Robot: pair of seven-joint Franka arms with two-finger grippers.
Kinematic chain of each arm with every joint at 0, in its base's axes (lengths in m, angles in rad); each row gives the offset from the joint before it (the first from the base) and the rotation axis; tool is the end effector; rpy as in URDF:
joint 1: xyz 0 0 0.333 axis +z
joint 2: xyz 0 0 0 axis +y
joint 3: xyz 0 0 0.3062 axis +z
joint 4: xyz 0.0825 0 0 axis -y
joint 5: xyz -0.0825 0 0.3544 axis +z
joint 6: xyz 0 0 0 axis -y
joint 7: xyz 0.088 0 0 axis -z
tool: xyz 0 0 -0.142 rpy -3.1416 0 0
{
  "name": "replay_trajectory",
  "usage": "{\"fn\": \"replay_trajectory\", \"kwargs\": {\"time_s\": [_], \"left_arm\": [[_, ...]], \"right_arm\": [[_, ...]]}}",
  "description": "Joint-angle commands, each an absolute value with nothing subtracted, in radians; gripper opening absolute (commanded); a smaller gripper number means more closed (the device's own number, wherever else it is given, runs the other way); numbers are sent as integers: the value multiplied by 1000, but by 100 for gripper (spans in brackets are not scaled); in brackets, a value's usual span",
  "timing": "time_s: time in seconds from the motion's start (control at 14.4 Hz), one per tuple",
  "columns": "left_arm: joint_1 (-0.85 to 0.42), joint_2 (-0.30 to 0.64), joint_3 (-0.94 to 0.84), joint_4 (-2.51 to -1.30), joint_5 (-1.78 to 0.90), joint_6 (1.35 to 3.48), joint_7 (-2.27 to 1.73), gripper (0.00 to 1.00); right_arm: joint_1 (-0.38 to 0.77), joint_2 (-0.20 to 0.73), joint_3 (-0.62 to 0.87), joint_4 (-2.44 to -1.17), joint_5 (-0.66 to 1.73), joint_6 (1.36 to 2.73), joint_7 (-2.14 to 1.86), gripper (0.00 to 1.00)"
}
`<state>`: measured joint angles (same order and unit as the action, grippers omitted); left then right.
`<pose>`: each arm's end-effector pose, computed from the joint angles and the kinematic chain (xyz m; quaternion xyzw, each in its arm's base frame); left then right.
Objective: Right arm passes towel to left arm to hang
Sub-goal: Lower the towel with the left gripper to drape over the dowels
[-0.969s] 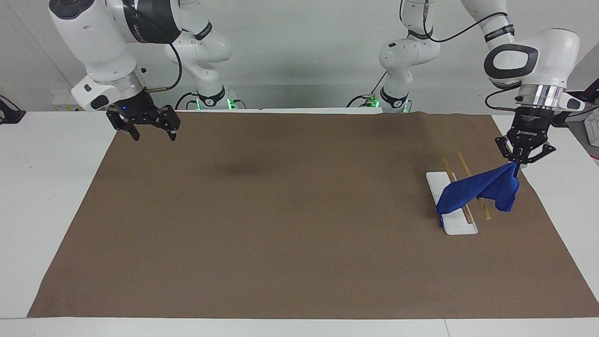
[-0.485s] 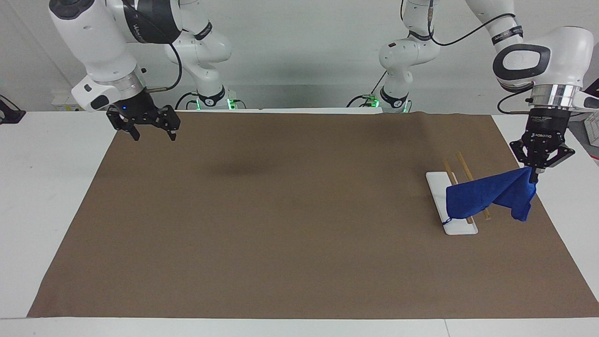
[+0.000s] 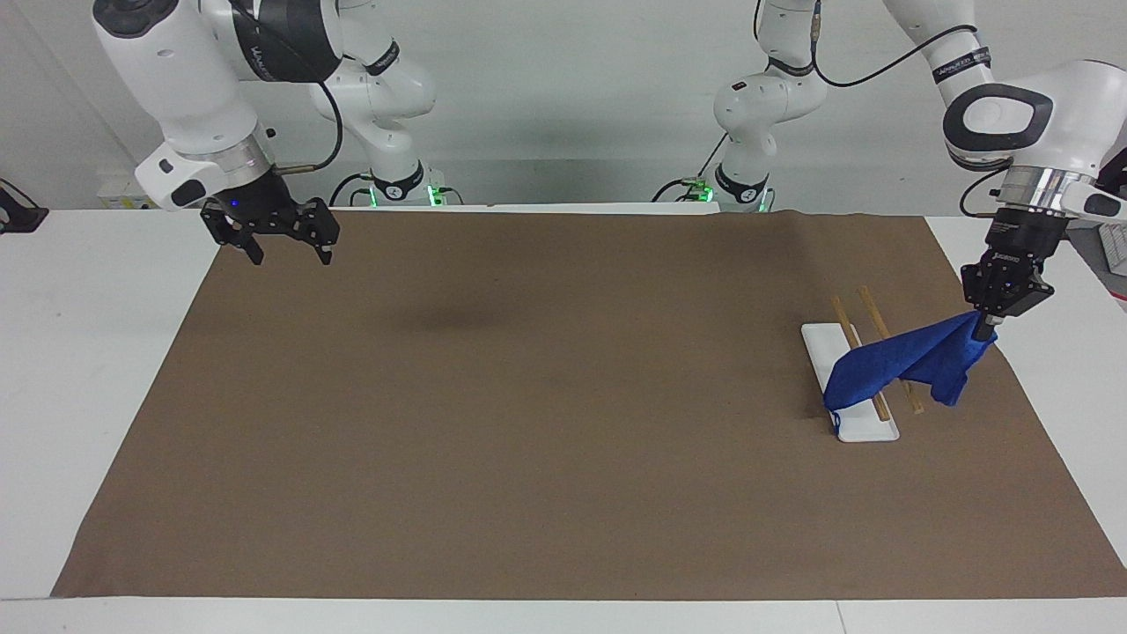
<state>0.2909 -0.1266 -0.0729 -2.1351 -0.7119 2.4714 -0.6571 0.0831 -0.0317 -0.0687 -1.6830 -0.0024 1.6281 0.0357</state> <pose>0.5334 0.1042 0.4878 0.7362 0.5823 0.1522 0.3096 0.5173 0.0067 0.5514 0.9999 -0.0105 -0.0116 0.0004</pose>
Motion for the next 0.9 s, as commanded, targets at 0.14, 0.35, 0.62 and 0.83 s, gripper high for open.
{"fn": "replay_trajectory", "kwargs": {"time_s": [0.14,0.35,0.62,0.83], "left_arm": [[319,-178,-75,-2239,-713,2457,-494,0],[354,-173,-75,-2269,-710,2454,-313,0],[373,-164,-75,-2304,-681,2460,-161,0],[379,-127,-75,-2295,-683,2554,-198,0]], "right_arm": [[71,-57,-60,-1710,6,1626,11,100],[71,-57,-58,-1710,6,1620,11,100],[71,-57,-58,-1710,6,1620,11,100],[71,-57,-58,-1710,6,1620,12,100]]}}
